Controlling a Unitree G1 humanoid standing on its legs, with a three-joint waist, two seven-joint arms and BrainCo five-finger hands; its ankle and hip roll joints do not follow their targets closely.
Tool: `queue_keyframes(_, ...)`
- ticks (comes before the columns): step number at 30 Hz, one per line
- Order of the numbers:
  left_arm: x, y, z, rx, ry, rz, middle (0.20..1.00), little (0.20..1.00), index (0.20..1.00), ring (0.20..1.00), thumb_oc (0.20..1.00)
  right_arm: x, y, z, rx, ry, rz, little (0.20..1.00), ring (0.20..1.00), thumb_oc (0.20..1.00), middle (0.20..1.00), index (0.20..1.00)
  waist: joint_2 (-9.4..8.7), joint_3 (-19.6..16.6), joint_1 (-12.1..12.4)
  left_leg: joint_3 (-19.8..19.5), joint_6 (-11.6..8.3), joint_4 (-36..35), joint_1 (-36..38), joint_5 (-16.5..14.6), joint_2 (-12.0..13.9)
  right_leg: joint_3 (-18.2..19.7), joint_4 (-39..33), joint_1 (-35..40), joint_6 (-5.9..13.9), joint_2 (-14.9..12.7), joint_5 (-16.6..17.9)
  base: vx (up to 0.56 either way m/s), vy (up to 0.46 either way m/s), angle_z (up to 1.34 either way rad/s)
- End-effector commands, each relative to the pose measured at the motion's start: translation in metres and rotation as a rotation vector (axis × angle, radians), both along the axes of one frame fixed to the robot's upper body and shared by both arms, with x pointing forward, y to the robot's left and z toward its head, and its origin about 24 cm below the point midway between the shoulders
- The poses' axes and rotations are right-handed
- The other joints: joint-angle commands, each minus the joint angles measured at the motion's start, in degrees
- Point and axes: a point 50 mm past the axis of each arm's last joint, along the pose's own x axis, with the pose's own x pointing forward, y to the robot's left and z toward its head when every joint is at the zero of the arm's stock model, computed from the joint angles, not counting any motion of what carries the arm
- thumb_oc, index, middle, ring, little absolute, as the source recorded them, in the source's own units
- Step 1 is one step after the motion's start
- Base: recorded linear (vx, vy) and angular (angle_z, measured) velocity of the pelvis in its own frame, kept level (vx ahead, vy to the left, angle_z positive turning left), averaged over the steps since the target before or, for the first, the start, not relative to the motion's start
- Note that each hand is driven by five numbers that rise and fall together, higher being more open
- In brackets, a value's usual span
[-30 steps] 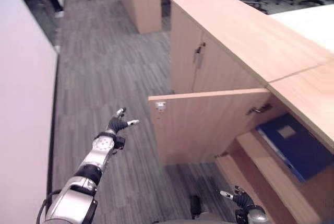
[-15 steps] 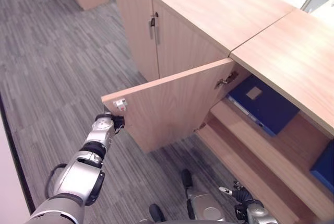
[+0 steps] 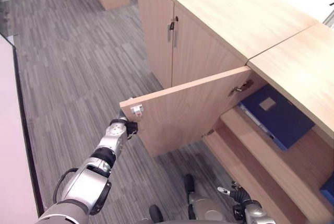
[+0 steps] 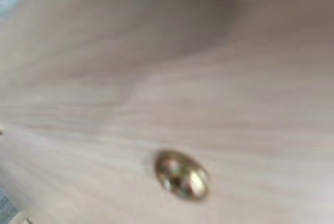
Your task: Put the empty folder in the office cabinet
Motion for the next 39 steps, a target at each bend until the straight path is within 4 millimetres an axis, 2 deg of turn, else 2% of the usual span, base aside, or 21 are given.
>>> queue_keyframes(1, 0.011, -0.06, 0.036, -0.076, -0.191, -0.234, 1.0, 1.0, 1.0, 1.0, 1.0, 0.001, -0.007, 0.003, -0.007, -0.022, -0.023, 1.0, 1.0, 1.0, 1.0, 1.0, 2.59, -1.4, -0.8, -9.4, -4.88, 0.1, -0.6, 0.0, 5.1, 0.2, 2.6, 6.3, 7.06, -3.8, -8.2, -0.03, -0.033, 0.18)
queue_keyframes(7, -0.01, -0.075, 0.029, -0.063, -0.21, -0.374, 1.0, 1.0, 1.0, 1.0, 1.0, 0.001, -0.008, 0.003, -0.003, -0.028, -0.041, 1.0, 1.0, 1.0, 1.0, 1.0, 3.12, -1.5, 0.7, -11.4, -5.11, 0.1, -1.1, 0.4, 5.2, -0.6, 2.6, 7.2, 6.53, -3.7, -9.1, -0.02, -0.04, 0.21)
queue_keyframes(9, -0.026, -0.068, 0.017, -0.02, -0.182, -0.44, 1.0, 1.0, 1.0, 1.0, 1.0, 0.003, -0.006, 0.005, 0.01, -0.044, -0.027, 1.0, 1.0, 1.0, 1.0, 1.0, 3.49, -1.9, 1.3, -11.4, -5.44, 0.1, -0.2, 0.7, 5.8, -0.5, 2.8, 8.1, 6.1, -3.1, -10.0, 0.0, -0.081, 0.2)
queue_keyframes(12, -0.04, -0.055, 0.012, 0.023, -0.167, -0.513, 1.0, 1.0, 1.0, 1.0, 1.0, 0.016, -0.009, 0.012, 0.013, -0.094, -0.016, 1.0, 1.0, 1.0, 1.0, 1.0, 2.63, -0.3, 2.5, -11.2, -7.25, 11.1, -4.6, 1.1, 7.7, 0.0, 2.2, 9.8, 4.94, -2.8, -10.8, -0.09, -0.049, 0.1)
queue_keyframes(14, -0.048, -0.047, 0.006, 0.022, -0.143, -0.512, 1.0, 1.0, 1.0, 1.0, 1.0, 0.028, -0.011, 0.017, -0.001, -0.118, -0.005, 1.0, 1.0, 1.0, 1.0, 1.0, 2.57, 0.4, 4.3, -16.9, -7.94, 14.6, -6.4, 1.6, 7.3, 1.5, 2.2, 9.6, 4.89, -2.4, -10.6, -0.03, 0.054, -0.14)
queue_keyframes(15, -0.054, -0.043, 0.002, 0.013, -0.13, -0.503, 1.0, 1.0, 1.0, 1.0, 1.0, 0.032, -0.012, 0.018, -0.008, -0.119, 0.004, 1.0, 1.0, 1.0, 1.0, 1.0, 2.38, 0.5, 5.7, -21.9, -7.86, 14.6, -7.0, 0.4, 5.9, 2.9, 2.6, 9.2, 5.11, -2.4, -10.6, 0.06, 0.088, -0.92)
queue_keyframes(16, -0.064, -0.039, -0.003, -0.01, -0.116, -0.495, 1.0, 1.0, 1.0, 1.0, 1.0, 0.032, -0.016, 0.019, -0.019, -0.108, 0.01, 1.0, 1.0, 1.0, 1.0, 1.0, 2.09, 0.3, 7.4, -32.5, -6.96, 12.3, -7.6, -2.1, 3.1, 6.4, 3.5, 8.2, 5.13, -2.2, -10.3, 0.08, 0.11, -1.26)
queue_keyframes(17, -0.067, -0.039, -0.005, -0.03, -0.11, -0.495, 1.0, 1.0, 1.0, 1.0, 1.0, 0.034, -0.018, 0.02, -0.024, -0.107, 0.011, 1.0, 1.0, 1.0, 1.0, 1.0, 2.23, 0.3, 7.6, -35.5, -6.54, 11.4, -7.3, -2.4, 2.3, 7.9, 3.9, 7.8, 5.06, -1.9, -10.3, 0.05, 0.146, -1.5)
queue_keyframes(18, -0.07, -0.039, -0.006, -0.049, -0.113, -0.496, 1.0, 1.0, 1.0, 1.0, 1.0, 0.034, -0.017, 0.019, -0.024, -0.098, 0.016, 1.0, 1.0, 1.0, 1.0, 1.0, 2.42, -0.2, 7.3, -36.6, -6.08, 9.3, -6.1, -2.8, 2.4, 9.1, 4.0, 7.2, 5.22, -1.4, -10.3, 0.01, 0.159, -1.07)
queue_keyframes(22, -0.08, -0.036, -0.009, -0.063, -0.101, -0.5, 1.0, 1.0, 1.0, 1.0, 1.0, 0.037, -0.015, 0.019, -0.017, -0.098, 0.015, 1.0, 1.0, 1.0, 1.0, 1.0, 2.18, -1.5, 6.1, -33.6, -4.3, 4.4, -2.7, -2.3, 2.6, 13.7, 4.6, 4.4, 7.15, -1.3, -8.1, -0.03, 0.205, -1.13)
queue_keyframes(25, -0.081, -0.033, -0.006, -0.042, -0.105, -0.527, 1.0, 1.0, 1.0, 1.0, 1.0, 0.042, -0.007, 0.02, 0.008, -0.12, 0.011, 1.0, 1.0, 1.0, 1.0, 1.0, 1.32, -1.6, 5.8, -28.5, -3.17, 1.2, -0.6, -1.7, 2.4, 15.7, 4.0, 2.4, 9.29, -2.1, -6.3, -0.11, 0.178, -1.26)
queue_keyframes(27, -0.08, -0.032, -0.005, -0.02, -0.106, -0.536, 1.0, 1.0, 1.0, 1.0, 1.0, 0.046, -0.007, 0.022, 0.011, -0.137, -0.006, 1.0, 1.0, 1.0, 1.0, 1.0, 1.28, -1.1, 4.7, -26.2, -2.64, 0.6, -0.2, -1.5, 2.0, 15.8, 6.1, 0.3, 10.75, -2.1, -5.6, -0.16, 0.138, -1.1)
queue_keyframes(28, -0.078, -0.031, -0.005, -0.011, -0.105, -0.533, 1.0, 1.0, 1.0, 1.0, 1.0, 0.051, -0.007, 0.024, 0.014, -0.151, -0.023, 1.0, 1.0, 1.0, 1.0, 1.0, 1.63, -0.3, 4.8, -25.0, -2.55, 0.7, -0.5, -1.2, 2.2, 13.9, 8.4, -1.2, 10.86, -2.0, -6.1, -0.27, 0.102, -0.86)
queue_keyframes(31, -0.08, -0.028, -0.009, 0.01, -0.079, -0.535, 1.0, 1.0, 1.0, 1.0, 1.0, 0.045, -0.01, 0.021, 0.009, -0.133, -0.046, 1.0, 1.0, 1.0, 1.0, 1.0, 2.92, 0.9, 6.4, -19.2, -2.51, 2.2, -2.0, -0.6, 3.1, -3.3, 14.3, 0.5, 7.93, -6.4, -10.7, -0.24, 0.082, -0.7)
queue_keyframes(32, -0.08, -0.028, -0.009, 0.01, -0.079, -0.535, 1.0, 1.0, 1.0, 1.0, 1.0, 0.045, -0.01, 0.021, 0.009, -0.133, -0.046, 1.0, 1.0, 1.0, 1.0, 1.0, 2.82, 0.7, 6.3, -19.3, -2.49, 2.2, -2.3, -0.4, 3.0, -3.3, 14.2, 0.3, 7.93, -6.5, -10.5, -0.26, 0.077, -1.26)
queue_keyframes(33, -0.086, -0.022, -0.015, 0.014, -0.047, -0.524, 1.0, 1.0, 1.0, 1.0, 1.0, 0.039, -0.011, 0.018, 0.002, -0.102, -0.043, 1.0, 1.0, 1.0, 1.0, 1.0, 3.15, 0.2, 7.2, -15.6, -1.78, 2.4, -3.1, 0.7, 3.5, -8.9, 18.4, 1.9, 6.54, -8.0, -11.9, -0.15, 0.045, -1.23)
queue_keyframes(34, -0.086, -0.022, -0.015, 0.013, -0.046, -0.524, 1.0, 1.0, 1.0, 1.0, 1.0, 0.038, -0.011, 0.017, 0.002, -0.101, -0.043, 1.0, 1.0, 1.0, 1.0, 1.0, 3.08, 0.1, 7.3, -15.5, -1.78, 2.3, -3.0, 0.6, 3.4, -8.7, 18.8, 1.7, 6.58, -8.0, -12.2, -0.22, 0.042, -1.21)
queue_keyframes(35, -0.091, -0.017, -0.017, 0.02, -0.031, -0.523, 1.0, 1.0, 1.0, 1.0, 1.0, 0.034, -0.014, 0.015, -0.004, -0.078, -0.049, 1.0, 1.0, 1.0, 1.0, 1.0, 3.1, -0.8, 8.6, -11.8, -1.6, 1.9, -3.1, 1.4, 3.9, -11.2, 21.1, 4.2, 6.67, -9.9, -13.4, -0.08, 0.0, -0.78)
queue_keyframes(36, -0.091, -0.017, -0.017, 0.021, -0.031, -0.523, 1.0, 1.0, 1.0, 1.0, 1.0, 0.034, -0.014, 0.015, -0.004, -0.079, -0.05, 1.0, 1.0, 1.0, 1.0, 1.0, 3.09, -0.9, 8.7, -11.7, -1.58, 1.9, -3.3, 1.5, 3.9, -11.1, 20.9, 4.0, 6.63, -9.8, -13.1, -0.12, -0.051, -1.17)
queue_keyframes(37, -0.095, -0.013, -0.022, 0.018, -0.011, -0.508, 1.0, 1.0, 1.0, 1.0, 1.0, 0.03, -0.017, 0.013, -0.016, -0.056, -0.054, 1.0, 1.0, 1.0, 1.0, 1.0, 2.87, -2.4, 10.3, -8.6, -1.78, 1.8, -3.9, 2.0, 4.1, -14.1, 19.3, 7.3, 7.1, -12.5, -11.9, -0.08, -0.095, -1.41)
queue_keyframes(39, -0.097, -0.012, -0.024, 0.013, -0.001, -0.498, 1.0, 1.0, 1.0, 1.0, 1.0, 0.029, -0.019, 0.013, -0.026, -0.046, -0.055, 1.0, 1.0, 1.0, 1.0, 1.0, 2.57, -3.1, 10.9, -7.0, -2.01, 1.6, -3.8, 2.0, 4.0, -15.1, 17.0, 9.0, 7.67, -13.4, -11.0, -0.05, -0.085, -1.42)
